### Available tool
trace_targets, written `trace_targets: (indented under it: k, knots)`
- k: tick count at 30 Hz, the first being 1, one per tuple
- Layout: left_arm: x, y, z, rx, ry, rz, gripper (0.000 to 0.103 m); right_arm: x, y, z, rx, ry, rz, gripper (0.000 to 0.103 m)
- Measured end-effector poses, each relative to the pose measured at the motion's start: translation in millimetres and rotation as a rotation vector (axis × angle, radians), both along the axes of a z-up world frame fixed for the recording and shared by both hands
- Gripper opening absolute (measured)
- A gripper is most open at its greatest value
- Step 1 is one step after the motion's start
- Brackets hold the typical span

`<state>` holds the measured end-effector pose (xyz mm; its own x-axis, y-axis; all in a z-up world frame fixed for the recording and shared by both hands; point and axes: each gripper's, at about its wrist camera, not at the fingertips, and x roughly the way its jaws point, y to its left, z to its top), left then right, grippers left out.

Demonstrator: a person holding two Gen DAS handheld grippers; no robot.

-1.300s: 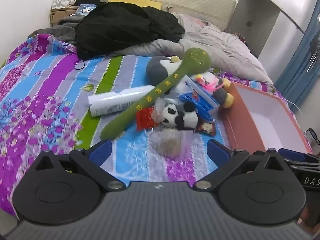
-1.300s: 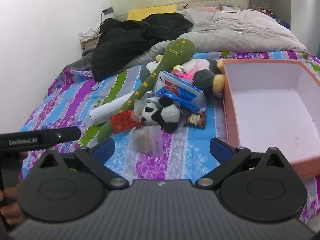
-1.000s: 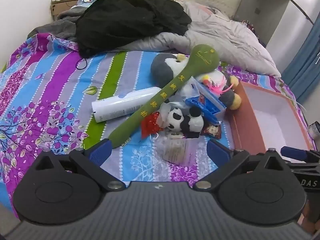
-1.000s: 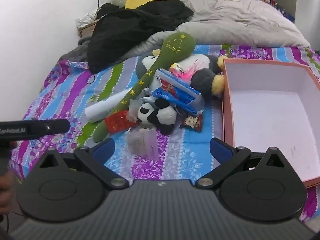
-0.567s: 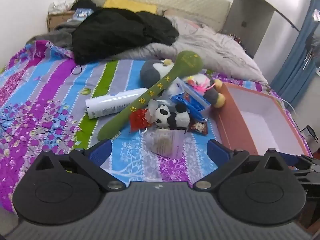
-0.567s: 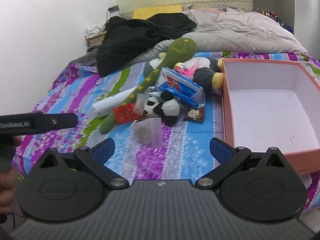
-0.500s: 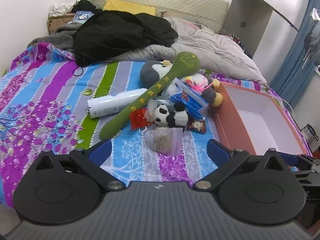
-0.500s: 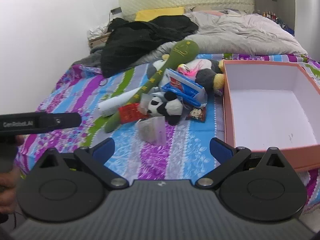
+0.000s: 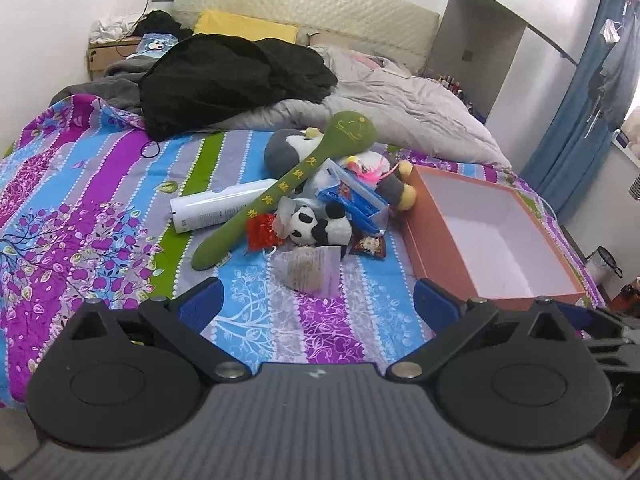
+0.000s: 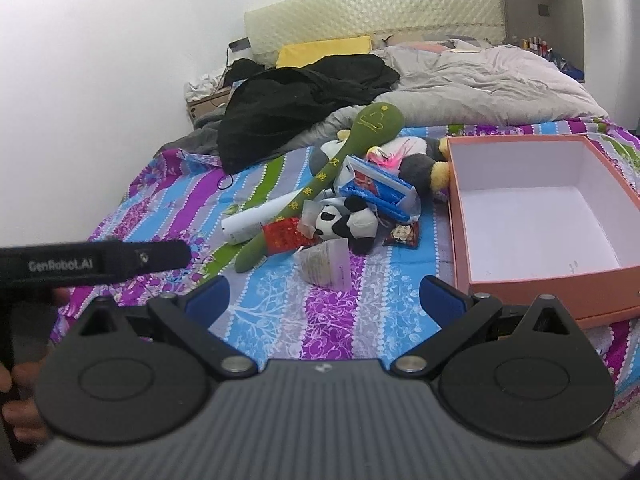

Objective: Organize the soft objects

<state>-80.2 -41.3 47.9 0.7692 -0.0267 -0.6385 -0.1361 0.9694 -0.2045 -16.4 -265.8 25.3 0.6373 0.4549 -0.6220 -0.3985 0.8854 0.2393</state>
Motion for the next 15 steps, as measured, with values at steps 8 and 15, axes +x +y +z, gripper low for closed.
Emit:
trace_targets:
  k: [8, 15]
  knots:
    - [-3.8, 3.5, 6.7, -0.004, -0.015, -0.037, 0.103, -9.6, 3.4, 2.4, -0.005, -0.001, -0.053, 0.103]
    - [-8.0, 15.6, 6.1, -0.027, -0.023, -0.046, 0.102, -16.2, 10.6, 8.0, -0.013, -0.006, -0.058, 0.103]
